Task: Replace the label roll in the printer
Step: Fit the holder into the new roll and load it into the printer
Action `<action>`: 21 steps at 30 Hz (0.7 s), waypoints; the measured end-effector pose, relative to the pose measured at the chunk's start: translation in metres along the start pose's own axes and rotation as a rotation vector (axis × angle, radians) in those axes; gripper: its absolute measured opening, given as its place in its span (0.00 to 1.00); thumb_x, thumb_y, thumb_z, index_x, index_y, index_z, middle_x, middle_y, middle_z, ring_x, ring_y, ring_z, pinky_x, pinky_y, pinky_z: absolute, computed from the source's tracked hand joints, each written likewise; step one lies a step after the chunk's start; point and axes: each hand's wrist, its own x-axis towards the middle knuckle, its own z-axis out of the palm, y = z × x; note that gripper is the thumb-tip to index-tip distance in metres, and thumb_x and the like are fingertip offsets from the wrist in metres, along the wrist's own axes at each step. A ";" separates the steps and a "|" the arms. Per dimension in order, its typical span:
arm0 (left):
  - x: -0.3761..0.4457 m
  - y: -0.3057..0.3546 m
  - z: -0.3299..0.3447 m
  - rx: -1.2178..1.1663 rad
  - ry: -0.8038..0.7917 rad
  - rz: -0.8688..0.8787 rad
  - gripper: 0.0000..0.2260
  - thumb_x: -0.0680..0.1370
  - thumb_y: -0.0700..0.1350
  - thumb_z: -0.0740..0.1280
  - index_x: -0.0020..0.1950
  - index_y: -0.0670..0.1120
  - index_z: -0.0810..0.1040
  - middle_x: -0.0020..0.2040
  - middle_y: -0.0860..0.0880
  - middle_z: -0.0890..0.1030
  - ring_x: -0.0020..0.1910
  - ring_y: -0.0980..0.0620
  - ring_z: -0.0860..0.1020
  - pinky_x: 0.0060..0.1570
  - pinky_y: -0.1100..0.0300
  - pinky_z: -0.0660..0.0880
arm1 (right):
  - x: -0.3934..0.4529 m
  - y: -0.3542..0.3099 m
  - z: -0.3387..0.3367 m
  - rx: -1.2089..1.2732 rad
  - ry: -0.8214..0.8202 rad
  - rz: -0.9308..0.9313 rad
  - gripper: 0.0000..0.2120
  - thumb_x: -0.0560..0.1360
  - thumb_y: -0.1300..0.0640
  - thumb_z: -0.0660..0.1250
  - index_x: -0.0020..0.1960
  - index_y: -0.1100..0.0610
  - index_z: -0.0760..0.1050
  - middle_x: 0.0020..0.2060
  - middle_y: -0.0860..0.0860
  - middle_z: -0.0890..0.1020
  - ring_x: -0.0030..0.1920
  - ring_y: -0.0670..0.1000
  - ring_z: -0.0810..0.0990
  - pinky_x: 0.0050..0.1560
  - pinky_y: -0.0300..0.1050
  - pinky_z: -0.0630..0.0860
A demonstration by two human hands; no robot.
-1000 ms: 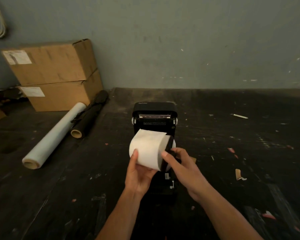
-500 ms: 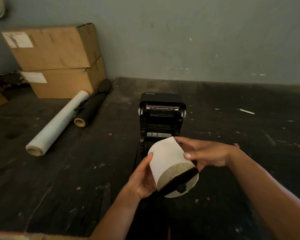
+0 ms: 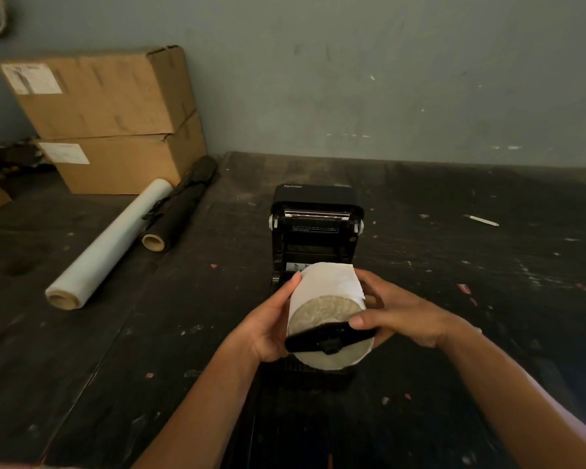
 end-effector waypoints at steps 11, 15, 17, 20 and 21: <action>-0.010 0.024 0.033 -0.193 0.077 0.216 0.43 0.65 0.65 0.73 0.68 0.36 0.70 0.63 0.35 0.78 0.60 0.39 0.79 0.55 0.47 0.79 | 0.008 0.024 0.004 0.114 0.555 -0.204 0.57 0.50 0.40 0.79 0.73 0.46 0.56 0.62 0.49 0.70 0.56 0.50 0.76 0.49 0.50 0.80; -0.007 0.016 0.050 -0.142 0.100 0.330 0.37 0.67 0.60 0.72 0.70 0.41 0.72 0.65 0.39 0.77 0.63 0.41 0.77 0.58 0.47 0.77 | 0.013 0.027 0.006 0.164 0.706 -0.234 0.58 0.48 0.37 0.77 0.73 0.46 0.55 0.58 0.44 0.70 0.53 0.46 0.74 0.51 0.48 0.78; -0.008 0.015 0.056 -0.022 0.144 0.313 0.41 0.63 0.65 0.72 0.71 0.49 0.70 0.67 0.43 0.75 0.66 0.42 0.73 0.63 0.38 0.70 | 0.016 0.029 0.009 0.158 0.755 -0.248 0.58 0.49 0.36 0.78 0.73 0.45 0.55 0.59 0.43 0.70 0.53 0.45 0.74 0.50 0.46 0.77; -0.010 0.014 0.062 -0.010 0.195 0.280 0.48 0.55 0.69 0.74 0.72 0.55 0.67 0.67 0.44 0.74 0.66 0.40 0.72 0.62 0.29 0.64 | 0.020 0.028 0.014 0.147 0.813 -0.280 0.52 0.50 0.37 0.76 0.70 0.42 0.57 0.57 0.41 0.71 0.56 0.46 0.74 0.52 0.47 0.77; -0.011 0.012 0.064 -0.048 0.207 0.291 0.49 0.54 0.69 0.74 0.72 0.55 0.67 0.66 0.43 0.75 0.65 0.40 0.73 0.62 0.28 0.63 | 0.020 0.027 0.016 0.140 0.825 -0.299 0.50 0.50 0.36 0.76 0.68 0.39 0.58 0.56 0.38 0.70 0.56 0.46 0.75 0.51 0.47 0.77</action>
